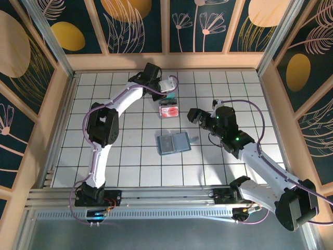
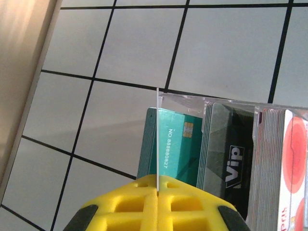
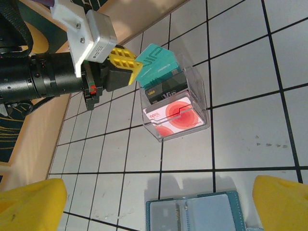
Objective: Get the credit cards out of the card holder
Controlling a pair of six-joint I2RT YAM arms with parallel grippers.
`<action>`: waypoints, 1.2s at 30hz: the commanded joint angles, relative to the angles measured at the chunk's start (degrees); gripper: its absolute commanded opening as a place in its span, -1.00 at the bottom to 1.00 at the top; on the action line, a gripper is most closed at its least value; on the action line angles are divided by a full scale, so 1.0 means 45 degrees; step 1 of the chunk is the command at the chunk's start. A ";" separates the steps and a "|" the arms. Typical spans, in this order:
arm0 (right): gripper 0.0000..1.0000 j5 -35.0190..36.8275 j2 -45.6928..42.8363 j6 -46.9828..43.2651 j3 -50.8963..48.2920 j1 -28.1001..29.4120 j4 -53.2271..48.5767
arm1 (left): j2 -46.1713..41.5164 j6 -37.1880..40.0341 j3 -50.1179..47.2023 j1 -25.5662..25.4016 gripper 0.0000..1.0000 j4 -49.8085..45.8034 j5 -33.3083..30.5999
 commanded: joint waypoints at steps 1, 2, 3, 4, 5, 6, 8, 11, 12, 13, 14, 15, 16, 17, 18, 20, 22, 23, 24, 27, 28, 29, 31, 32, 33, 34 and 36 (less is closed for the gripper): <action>0.99 0.0460 -0.0056 -0.0164 0.0328 -0.0071 -0.0165 | 0.0360 0.0546 0.0485 0.0100 -1.00 -0.0948 0.0406; 0.99 0.0460 -0.0072 -0.0158 0.0326 -0.0061 -0.0160 | 0.0378 0.0563 0.0463 0.0104 -1.00 -0.0922 0.0402; 0.99 0.0479 -0.0077 -0.0159 0.0328 -0.0066 -0.0160 | 0.0398 0.0555 0.0462 0.0098 -1.00 -0.0934 0.0397; 0.99 0.0480 -0.0072 -0.0158 0.0320 -0.0076 -0.0180 | 0.0412 0.0568 0.0462 0.0094 -1.00 -0.0946 0.0395; 0.99 0.0484 -0.0076 -0.0158 0.0326 -0.0079 -0.0179 | 0.0427 0.0548 0.0462 0.0092 -1.00 -0.0940 0.0419; 0.98 0.0480 -0.0083 -0.0144 0.0325 -0.0070 -0.0174 | 0.0445 0.0572 0.0474 0.0104 -1.00 -0.0958 0.0431; 0.99 0.0480 -0.0077 -0.0145 0.0345 -0.0080 -0.0175 | 0.0462 0.0625 0.0462 0.0108 -1.00 -0.0984 0.0474; 0.99 0.0460 -0.0082 -0.0168 0.0345 -0.0078 -0.0169 | 0.0589 0.0705 0.0535 0.0101 -1.00 -0.1066 0.0383; 0.99 0.0460 -0.0076 -0.0168 0.0353 -0.0081 -0.0180 | 0.0627 0.0722 0.0586 0.0093 -1.00 -0.1087 0.0358; 0.99 0.0460 -0.0077 -0.0180 0.0360 -0.0076 -0.0177 | 0.0703 0.0742 0.0632 0.0096 -1.00 -0.1157 0.0338; 0.98 0.0443 -0.0072 -0.0161 0.0365 -0.0078 -0.0174 | 0.0776 0.0760 0.0719 0.0110 -1.00 -0.1204 0.0316; 0.98 0.0441 -0.0072 -0.0158 0.0365 -0.0080 -0.0199 | 0.0836 0.0762 0.0814 0.0109 -1.00 -0.1274 0.0318; 0.98 0.0450 -0.0074 -0.0158 0.0348 -0.0081 -0.0204 | 0.0959 0.0762 0.0939 0.0097 -1.00 -0.1405 0.0318; 0.98 0.0459 -0.0107 -0.0147 0.0344 -0.0081 -0.0199 | 0.1058 0.0743 0.1068 0.0109 -1.00 -0.1487 0.0318; 0.98 0.0460 -0.0094 -0.0140 0.0329 -0.0080 -0.0195 | 0.1136 0.0696 0.1172 0.0107 -1.00 -0.1562 0.0299; 0.99 0.0460 -0.0129 -0.0139 0.0292 -0.0071 -0.0203 | 0.1296 0.0652 0.1407 0.0108 -1.00 -0.1751 0.0222; 0.99 0.0480 -0.0150 -0.0139 0.0286 -0.0081 -0.0203 | 0.1395 0.0597 0.1544 0.0108 -1.00 -0.1850 0.0124; 0.98 0.0480 -0.0175 -0.0140 0.0268 -0.0081 -0.0209 | 0.1438 0.0572 0.1592 0.0109 -1.00 -0.1928 0.0096; 0.99 0.0480 -0.0180 -0.0139 0.0267 -0.0071 -0.0216 | 0.1444 0.0569 0.1632 0.0108 -1.00 -0.1982 0.0056; 0.98 0.0461 -0.0200 -0.0139 0.0230 -0.0081 -0.0201 | 0.1481 0.0582 0.1709 0.0120 -1.00 -0.2227 -0.0051; 0.98 0.0442 -0.0189 -0.0139 0.0220 -0.0081 -0.0173 | 0.1479 0.0584 0.1712 0.0108 -1.00 -0.2318 -0.0072; 0.99 0.0421 -0.0203 -0.0150 0.0206 -0.0081 -0.0167 | 0.1480 0.0601 0.1685 0.0108 -1.00 -0.2425 -0.0072; 0.99 0.0383 -0.0190 -0.0139 0.0190 -0.0081 -0.0145 | 0.1478 0.0606 0.1692 0.0108 -1.00 -0.2616 -0.0090; 0.99 0.0353 -0.0201 -0.0139 0.0189 -0.0070 -0.0133 | 0.1467 0.0606 0.1687 0.0108 -1.00 -0.2733 -0.0106; 0.99 0.0333 -0.0189 -0.0153 0.0189 -0.0081 -0.0139 | 0.1449 0.0597 0.1658 0.0108 -1.00 -0.2786 -0.0116; 0.99 0.0306 -0.0215 -0.0141 0.0179 -0.0080 -0.0125 | 0.1410 0.0567 0.1598 0.0110 -1.00 -0.2820 -0.0145; 0.99 0.0265 -0.0279 -0.0110 0.0122 -0.0079 -0.0072 | 0.1301 0.0499 0.1446 0.0108 -1.00 -0.2812 -0.0170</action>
